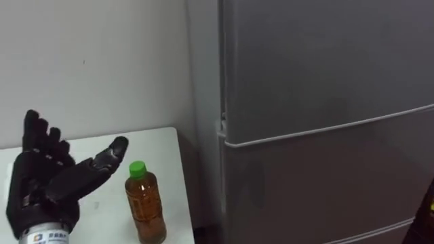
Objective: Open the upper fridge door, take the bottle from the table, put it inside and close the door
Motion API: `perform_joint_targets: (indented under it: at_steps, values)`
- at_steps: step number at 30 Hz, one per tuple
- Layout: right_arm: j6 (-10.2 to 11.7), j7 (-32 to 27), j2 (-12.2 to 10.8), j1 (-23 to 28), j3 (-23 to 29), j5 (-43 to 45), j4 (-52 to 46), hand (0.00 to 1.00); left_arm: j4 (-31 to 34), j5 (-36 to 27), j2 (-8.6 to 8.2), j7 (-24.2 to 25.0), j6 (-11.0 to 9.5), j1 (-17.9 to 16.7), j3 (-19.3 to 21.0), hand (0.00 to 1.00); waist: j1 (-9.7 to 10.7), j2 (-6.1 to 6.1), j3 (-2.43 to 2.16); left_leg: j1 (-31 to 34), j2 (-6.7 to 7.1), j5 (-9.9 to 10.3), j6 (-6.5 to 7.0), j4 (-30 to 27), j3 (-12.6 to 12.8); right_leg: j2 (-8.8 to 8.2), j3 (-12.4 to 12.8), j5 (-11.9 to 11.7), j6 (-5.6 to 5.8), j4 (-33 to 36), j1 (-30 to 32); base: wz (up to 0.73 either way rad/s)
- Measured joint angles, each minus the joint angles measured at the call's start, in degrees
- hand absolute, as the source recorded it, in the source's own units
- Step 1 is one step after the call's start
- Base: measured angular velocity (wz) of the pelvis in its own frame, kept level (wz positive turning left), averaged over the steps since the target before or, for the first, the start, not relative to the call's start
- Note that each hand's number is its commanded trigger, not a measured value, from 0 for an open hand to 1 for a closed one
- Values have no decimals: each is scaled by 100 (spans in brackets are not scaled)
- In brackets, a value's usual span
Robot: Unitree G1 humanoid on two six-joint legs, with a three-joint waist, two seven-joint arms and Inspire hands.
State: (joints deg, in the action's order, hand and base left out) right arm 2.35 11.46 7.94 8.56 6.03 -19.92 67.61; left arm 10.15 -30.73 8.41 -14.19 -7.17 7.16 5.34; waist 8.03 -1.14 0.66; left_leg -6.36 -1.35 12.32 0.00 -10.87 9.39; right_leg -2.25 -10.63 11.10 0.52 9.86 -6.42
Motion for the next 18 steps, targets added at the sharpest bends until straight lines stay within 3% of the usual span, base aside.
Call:
perform_joint_targets:
  at_steps: [8,13,18]
  values:
    - [-178,-4,-29,-88,110,-122,7,0,3,-15,-18,364,394,79,-119,0,262,-46,-30,-54,-5,0,0,4,130,3,112,-1,-1,-12,8,-7]
    - [-330,-5,-40,-165,75,-249,35,0,3,-6,-21,655,688,473,-472,0,305,-53,-34,-4,-13,0,1,-2,146,14,113,-26,1,-6,66,-2]
    - [-362,-5,-28,-169,46,-279,10,0,4,-19,-22,1086,764,691,-660,0,320,-108,-69,26,-20,0,1,-3,159,19,118,-30,-3,-6,101,-1]
